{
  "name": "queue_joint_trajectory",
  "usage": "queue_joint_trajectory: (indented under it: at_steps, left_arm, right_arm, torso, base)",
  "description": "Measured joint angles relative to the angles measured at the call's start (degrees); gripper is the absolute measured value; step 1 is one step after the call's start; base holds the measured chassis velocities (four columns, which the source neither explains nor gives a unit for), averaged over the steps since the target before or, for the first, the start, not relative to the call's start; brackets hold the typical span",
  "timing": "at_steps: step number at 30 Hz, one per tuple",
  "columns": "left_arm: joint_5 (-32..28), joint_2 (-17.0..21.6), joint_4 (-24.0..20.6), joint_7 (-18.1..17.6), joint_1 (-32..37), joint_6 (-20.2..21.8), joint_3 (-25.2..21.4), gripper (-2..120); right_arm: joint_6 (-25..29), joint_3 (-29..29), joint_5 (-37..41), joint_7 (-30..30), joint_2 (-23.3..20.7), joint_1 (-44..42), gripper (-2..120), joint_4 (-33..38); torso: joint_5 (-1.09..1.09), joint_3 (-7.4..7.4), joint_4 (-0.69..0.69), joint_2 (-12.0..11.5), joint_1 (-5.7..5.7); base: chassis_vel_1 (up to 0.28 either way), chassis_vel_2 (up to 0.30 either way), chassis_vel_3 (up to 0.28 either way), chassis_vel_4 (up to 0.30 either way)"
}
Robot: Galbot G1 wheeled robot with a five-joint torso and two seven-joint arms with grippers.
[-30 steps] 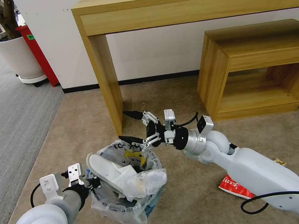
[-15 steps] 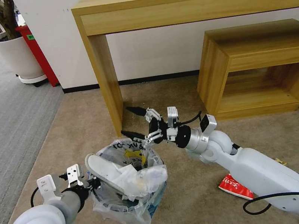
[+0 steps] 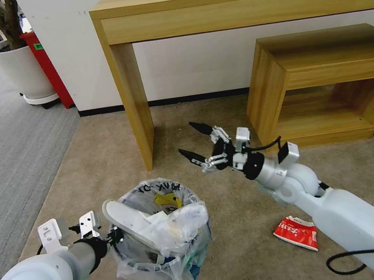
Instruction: Pick up the trash bin and place the garbage on the floor into it.
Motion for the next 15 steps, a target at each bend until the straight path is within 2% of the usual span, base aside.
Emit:
queue_joint_trajectory:
  at_steps: [2, 5, 6, 8, 9, 11, 12, 14, 15]
  left_arm:
    - [0.50, -0.15, 0.60, -0.20, -0.16, 0.00, 0.35, 0]
    - [3.20, -0.54, 1.51, -0.29, 0.30, -0.04, 0.57, 0]
    - [3.20, -0.54, 1.51, -0.29, 0.30, -0.04, 0.57, 0]
    - [7.43, -1.05, 1.88, 0.02, 1.23, -0.37, 0.44, 0]
    - [7.43, -1.05, 1.88, 0.02, 1.23, -0.37, 0.44, 0]
    - [9.59, -1.18, 1.89, 1.00, 1.24, -0.63, 0.61, 0]
    - [9.59, -1.18, 1.89, 1.00, 1.24, -0.63, 0.61, 0]
    - [12.01, -1.26, 1.77, 2.52, 1.21, -0.80, 0.91, 0]
    - [12.01, -1.26, 1.77, 2.52, 1.21, -0.80, 0.91, 0]
  right_arm:
    - [0.00, 2.06, -1.78, 1.46, -0.32, -1.88, 100, 0.69]
    - [-0.43, 7.15, -7.64, 6.86, -0.48, -5.22, 100, 1.72]
    - [-0.43, 7.15, -7.64, 6.86, -0.48, -5.22, 100, 1.72]
    - [-1.25, 12.35, -12.77, 13.23, -0.14, -7.46, 100, 2.18]
    - [-1.25, 12.35, -12.77, 13.23, -0.14, -7.46, 100, 2.18]
    - [-2.00, 17.90, -14.53, 16.70, 0.30, -10.30, 100, 2.71]
    - [-2.00, 17.90, -14.53, 16.70, 0.30, -10.30, 100, 2.71]
    - [-2.99, 23.30, -15.77, 19.25, 1.32, -14.33, 100, 3.46]
    - [-2.99, 23.30, -15.77, 19.25, 1.32, -14.33, 100, 3.46]
  torso:
    - [-0.01, 0.00, 0.00, 0.00, 0.00]
    - [-0.02, 0.00, -0.01, 0.00, 0.00]
    - [-0.02, 0.00, -0.01, 0.00, 0.00]
    - [-0.02, 0.00, 0.04, 0.00, 0.00]
    - [-0.02, 0.00, 0.04, 0.00, 0.00]
    - [-0.01, 0.00, 0.00, 0.00, 0.00]
    - [-0.01, 0.00, 0.00, 0.00, 0.00]
    - [-0.03, 0.00, 0.00, 0.00, 0.00]
    - [-0.03, 0.00, 0.00, 0.00, 0.00]
  base:
    - [0.000, 0.000, 0.000, 0.000]
    - [0.000, 0.000, 0.000, 0.000]
    - [0.000, 0.000, 0.000, 0.000]
    - [0.000, 0.000, 0.000, 0.000]
    - [0.000, 0.000, 0.000, 0.000]
    - [0.000, 0.000, 0.000, 0.000]
    - [0.000, 0.000, 0.000, 0.000]
    - [0.000, 0.000, 0.000, 0.000]
    - [0.000, 0.000, 0.000, 0.000]
